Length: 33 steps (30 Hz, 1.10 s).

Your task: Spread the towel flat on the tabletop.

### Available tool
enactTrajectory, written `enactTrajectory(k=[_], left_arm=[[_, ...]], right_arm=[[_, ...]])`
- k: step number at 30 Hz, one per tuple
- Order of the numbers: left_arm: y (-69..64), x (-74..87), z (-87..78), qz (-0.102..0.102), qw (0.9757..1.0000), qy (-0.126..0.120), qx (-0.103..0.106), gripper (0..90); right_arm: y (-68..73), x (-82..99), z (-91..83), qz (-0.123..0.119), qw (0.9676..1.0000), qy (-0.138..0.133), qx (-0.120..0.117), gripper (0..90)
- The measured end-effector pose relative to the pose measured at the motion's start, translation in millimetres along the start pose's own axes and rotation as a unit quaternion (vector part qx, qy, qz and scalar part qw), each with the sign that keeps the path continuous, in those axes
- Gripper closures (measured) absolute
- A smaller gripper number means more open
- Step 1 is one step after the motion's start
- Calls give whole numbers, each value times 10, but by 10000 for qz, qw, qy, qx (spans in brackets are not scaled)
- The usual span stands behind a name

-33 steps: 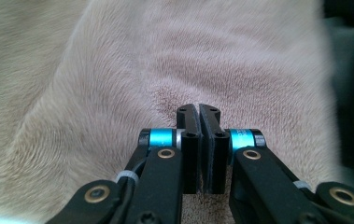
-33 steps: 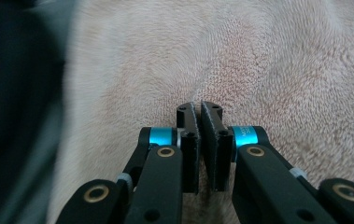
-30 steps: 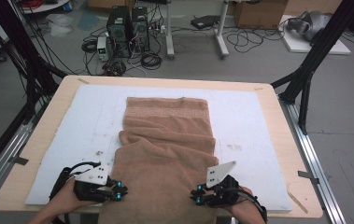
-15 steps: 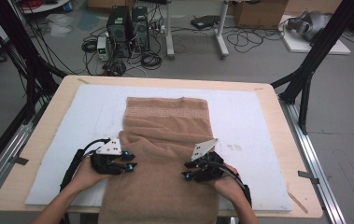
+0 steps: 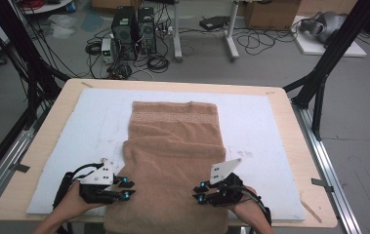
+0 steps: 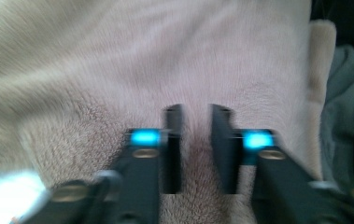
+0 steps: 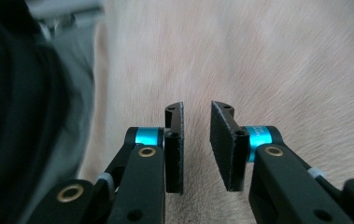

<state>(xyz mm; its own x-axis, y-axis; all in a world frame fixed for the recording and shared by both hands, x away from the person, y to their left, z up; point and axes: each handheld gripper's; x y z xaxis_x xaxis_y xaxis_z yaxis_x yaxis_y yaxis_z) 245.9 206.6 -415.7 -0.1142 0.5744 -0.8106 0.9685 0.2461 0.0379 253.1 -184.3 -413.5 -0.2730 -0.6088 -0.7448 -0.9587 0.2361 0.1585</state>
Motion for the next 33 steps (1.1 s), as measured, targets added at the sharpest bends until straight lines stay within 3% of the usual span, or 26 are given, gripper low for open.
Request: enactTrajectory(k=[2, 4, 6, 8, 10, 11, 13, 14, 16, 19, 21, 24, 26, 27, 30, 33], left_arm=[[80, -14, -12, -112, 9996, 8, -267, 670], [175, 13, 16, -213, 9987, 55, -460, 666], [265, 77, 92, -353, 9978, 226, -507, 660], [314, 155, 197, -432, 9964, 551, -483, 664], [308, 224, 208, -456, 9971, 377, -481, 772], [308, 239, 186, -485, 9971, 374, -453, 852], [232, 250, 112, -477, 9976, 412, -280, 873], [191, 251, 70, -420, 9981, 417, -192, 874], [94, 252, -55, -324, 9990, 301, -22, 863], [101, 230, -141, -367, 9987, 101, -334, 687], [168, 220, -128, -470, 9978, 14, -457, 671], [225, 239, -11, -514, 9970, 167, -558, 658], [232, 280, 54, -534, 9960, 440, -566, 712], [219, 316, 73, -496, 9963, 438, -554, 776], [180, 369, 18, -608, 9965, 328, -478, 874], [144, 374, -9, -556, 9971, 364, -383, 880]], right_arm=[[-104, -33, -104, 103, 9992, -32, 377, 694], [-208, -13, -126, 203, 9979, 89, 602, 677], [-296, 40, -94, 324, 9973, 193, 634, 644], [-340, 96, -27, 391, 9962, 383, 675, 645], [-352, 162, 71, 346, 9953, 605, 670, 706], [-339, 199, 81, 276, 9960, 436, 736, 813], [-303, 250, 72, 419, 9972, 315, 525, 848], [-258, 239, 70, 353, 9982, 392, 269, 847], [-107, 187, 16, -6, 9992, 382, 102, 807], [-130, 136, -137, 37, 9990, 111, 433, 740], [-273, 149, -171, 280, 9972, 205, 662, 691], [-403, 222, -121, 499, 9960, 256, 696, 673], [-427, 270, -85, 551, 9954, 304, 716, 684], [-427, 300, -61, 544, 9949, 404, 752, 696], [-385, 370, -79, 492, 9956, 232, 762, 798], [-370, 388, -115, 503, 9961, 302, 663, 833]])
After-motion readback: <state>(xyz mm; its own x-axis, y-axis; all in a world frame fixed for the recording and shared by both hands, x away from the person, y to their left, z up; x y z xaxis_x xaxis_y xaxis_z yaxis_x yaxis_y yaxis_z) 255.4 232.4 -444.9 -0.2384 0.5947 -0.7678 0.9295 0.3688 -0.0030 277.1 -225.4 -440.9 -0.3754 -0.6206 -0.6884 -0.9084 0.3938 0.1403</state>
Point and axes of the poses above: each handheld gripper's, and its own axes: z roughly forward along the jaws, x roughly out of its underside, y roughly to its left, and after that the axes turned 3 degrees about z, right-handed
